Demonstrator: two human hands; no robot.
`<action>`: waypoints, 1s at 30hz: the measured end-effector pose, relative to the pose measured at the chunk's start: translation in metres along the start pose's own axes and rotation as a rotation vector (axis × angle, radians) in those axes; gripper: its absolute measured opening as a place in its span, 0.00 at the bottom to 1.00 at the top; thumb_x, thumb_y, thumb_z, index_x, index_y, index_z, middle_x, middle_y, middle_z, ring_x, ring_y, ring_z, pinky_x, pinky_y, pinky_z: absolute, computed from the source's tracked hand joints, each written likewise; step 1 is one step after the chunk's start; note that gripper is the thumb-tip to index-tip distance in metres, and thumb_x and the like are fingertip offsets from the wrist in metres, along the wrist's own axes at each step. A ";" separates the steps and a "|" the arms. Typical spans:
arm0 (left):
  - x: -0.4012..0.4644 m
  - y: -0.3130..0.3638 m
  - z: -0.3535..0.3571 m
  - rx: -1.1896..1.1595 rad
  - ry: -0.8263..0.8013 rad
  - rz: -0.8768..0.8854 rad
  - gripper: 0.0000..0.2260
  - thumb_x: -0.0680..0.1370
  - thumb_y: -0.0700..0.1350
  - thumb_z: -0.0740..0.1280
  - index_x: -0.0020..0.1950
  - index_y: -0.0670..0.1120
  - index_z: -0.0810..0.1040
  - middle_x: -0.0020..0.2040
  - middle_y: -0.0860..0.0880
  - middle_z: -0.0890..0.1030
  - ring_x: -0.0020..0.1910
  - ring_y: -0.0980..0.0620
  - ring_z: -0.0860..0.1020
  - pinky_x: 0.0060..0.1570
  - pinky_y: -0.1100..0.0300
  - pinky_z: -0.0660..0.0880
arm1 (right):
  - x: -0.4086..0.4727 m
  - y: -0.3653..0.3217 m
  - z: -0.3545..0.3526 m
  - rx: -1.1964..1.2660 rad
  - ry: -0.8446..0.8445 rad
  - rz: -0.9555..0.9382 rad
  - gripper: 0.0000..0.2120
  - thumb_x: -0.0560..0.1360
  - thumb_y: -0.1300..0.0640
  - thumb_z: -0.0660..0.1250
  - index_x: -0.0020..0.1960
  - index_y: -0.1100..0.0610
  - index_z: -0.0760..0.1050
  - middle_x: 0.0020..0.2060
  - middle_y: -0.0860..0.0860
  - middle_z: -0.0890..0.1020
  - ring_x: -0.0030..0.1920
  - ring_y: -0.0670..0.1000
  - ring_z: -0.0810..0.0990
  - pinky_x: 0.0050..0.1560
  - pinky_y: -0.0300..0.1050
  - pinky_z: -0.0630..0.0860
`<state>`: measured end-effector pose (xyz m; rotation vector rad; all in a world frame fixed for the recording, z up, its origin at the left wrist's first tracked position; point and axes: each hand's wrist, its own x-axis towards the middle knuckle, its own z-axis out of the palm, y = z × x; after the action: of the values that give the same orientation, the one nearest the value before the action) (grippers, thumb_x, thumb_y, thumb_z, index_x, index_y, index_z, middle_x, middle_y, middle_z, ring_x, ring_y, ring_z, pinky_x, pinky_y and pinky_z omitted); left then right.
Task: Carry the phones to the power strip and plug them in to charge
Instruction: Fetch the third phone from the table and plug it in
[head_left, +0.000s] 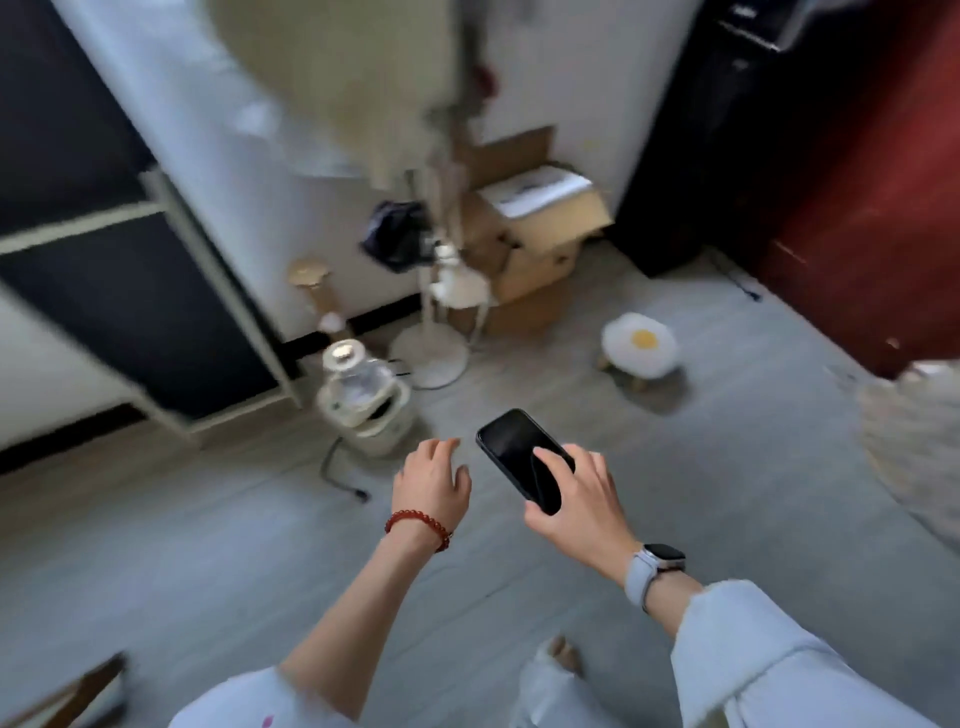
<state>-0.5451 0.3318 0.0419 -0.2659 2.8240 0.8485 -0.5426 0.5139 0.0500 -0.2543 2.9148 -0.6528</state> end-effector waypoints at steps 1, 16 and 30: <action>0.013 0.037 0.022 0.020 -0.051 0.055 0.18 0.77 0.46 0.58 0.67 0.46 0.67 0.65 0.45 0.70 0.63 0.45 0.69 0.61 0.50 0.67 | 0.000 0.038 -0.017 -0.002 0.020 0.068 0.29 0.66 0.49 0.66 0.66 0.55 0.68 0.60 0.58 0.72 0.58 0.60 0.67 0.61 0.52 0.67; 0.191 0.429 0.223 0.258 -0.457 0.652 0.18 0.76 0.46 0.58 0.67 0.46 0.67 0.66 0.43 0.70 0.65 0.42 0.67 0.62 0.49 0.66 | 0.029 0.384 -0.186 0.077 0.254 0.748 0.30 0.66 0.49 0.66 0.67 0.51 0.66 0.60 0.56 0.71 0.59 0.60 0.65 0.62 0.53 0.67; 0.297 0.738 0.405 0.370 -0.700 0.923 0.19 0.77 0.46 0.57 0.68 0.46 0.65 0.68 0.45 0.68 0.66 0.45 0.66 0.65 0.49 0.65 | 0.073 0.653 -0.320 0.263 0.424 1.137 0.28 0.67 0.49 0.65 0.65 0.52 0.65 0.58 0.56 0.72 0.58 0.59 0.64 0.59 0.51 0.68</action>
<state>-0.9472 1.1288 0.0321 1.2021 2.2495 0.3695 -0.7573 1.2120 0.0458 1.5783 2.5940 -0.8674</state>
